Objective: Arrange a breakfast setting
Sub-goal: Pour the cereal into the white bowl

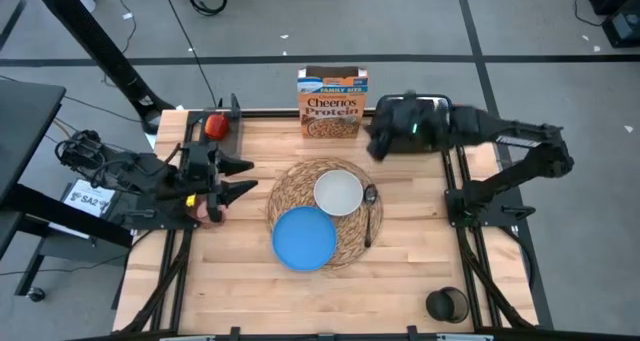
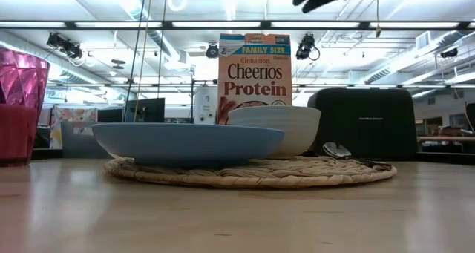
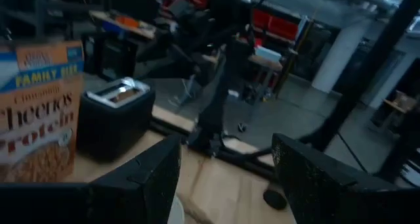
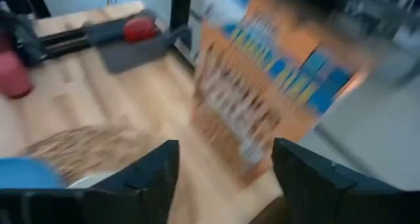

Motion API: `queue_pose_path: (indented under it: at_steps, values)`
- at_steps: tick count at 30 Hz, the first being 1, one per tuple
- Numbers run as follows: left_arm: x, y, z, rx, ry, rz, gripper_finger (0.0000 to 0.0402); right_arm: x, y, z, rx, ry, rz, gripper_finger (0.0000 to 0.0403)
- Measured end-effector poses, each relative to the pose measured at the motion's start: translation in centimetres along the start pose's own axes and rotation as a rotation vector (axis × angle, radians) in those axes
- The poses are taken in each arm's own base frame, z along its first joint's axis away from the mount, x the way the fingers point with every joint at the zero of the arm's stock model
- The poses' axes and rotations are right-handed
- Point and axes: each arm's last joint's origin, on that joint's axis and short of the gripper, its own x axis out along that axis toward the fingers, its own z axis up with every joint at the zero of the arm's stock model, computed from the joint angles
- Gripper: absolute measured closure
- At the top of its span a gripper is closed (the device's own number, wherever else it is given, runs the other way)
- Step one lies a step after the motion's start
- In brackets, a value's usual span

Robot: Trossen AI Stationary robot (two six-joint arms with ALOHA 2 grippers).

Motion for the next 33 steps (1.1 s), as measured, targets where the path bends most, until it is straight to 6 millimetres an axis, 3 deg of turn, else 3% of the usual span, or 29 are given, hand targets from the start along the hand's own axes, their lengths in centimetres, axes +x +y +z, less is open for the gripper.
queue_pose_path:
  at_steps: [4, 9, 16, 20, 24, 30, 33]
  values:
    - [1.3, -0.2, 0.0, 0.013, -0.036, 0.025, 0.0159, 1.3, -4.6, 1.2, -0.070, -0.049, 0.015, 0.0102]
    - [3.0, -0.2, -0.1, -0.004, -0.082, 0.066, 0.0159, 3.3, -10.3, 0.8, -0.111, 0.002, 0.076, 0.0054]
    - [5.4, 0.3, 0.0, -0.035, -0.152, 0.124, 0.0159, 8.5, -16.4, -0.3, -0.067, -0.018, 0.261, 0.0013]
    - [6.1, 0.2, 0.0, -0.051, -0.180, 0.127, 0.0159, 11.2, -17.5, -1.4, -0.071, -0.004, 0.398, 0.0012]
    - [6.3, 0.1, -0.2, -0.052, -0.182, 0.125, 0.0159, 13.2, -17.3, -1.8, -0.088, -0.041, 0.546, 0.0016]
    - [6.7, 0.1, -0.1, -0.029, -0.205, 0.137, 0.0159, 16.1, -15.9, -1.8, -0.178, -0.085, 0.585, 0.0026]
    - [6.8, 0.2, -0.2, -0.046, -0.207, 0.155, 0.0159, 16.7, -15.4, -1.5, -0.202, -0.114, 0.588, 0.0032]
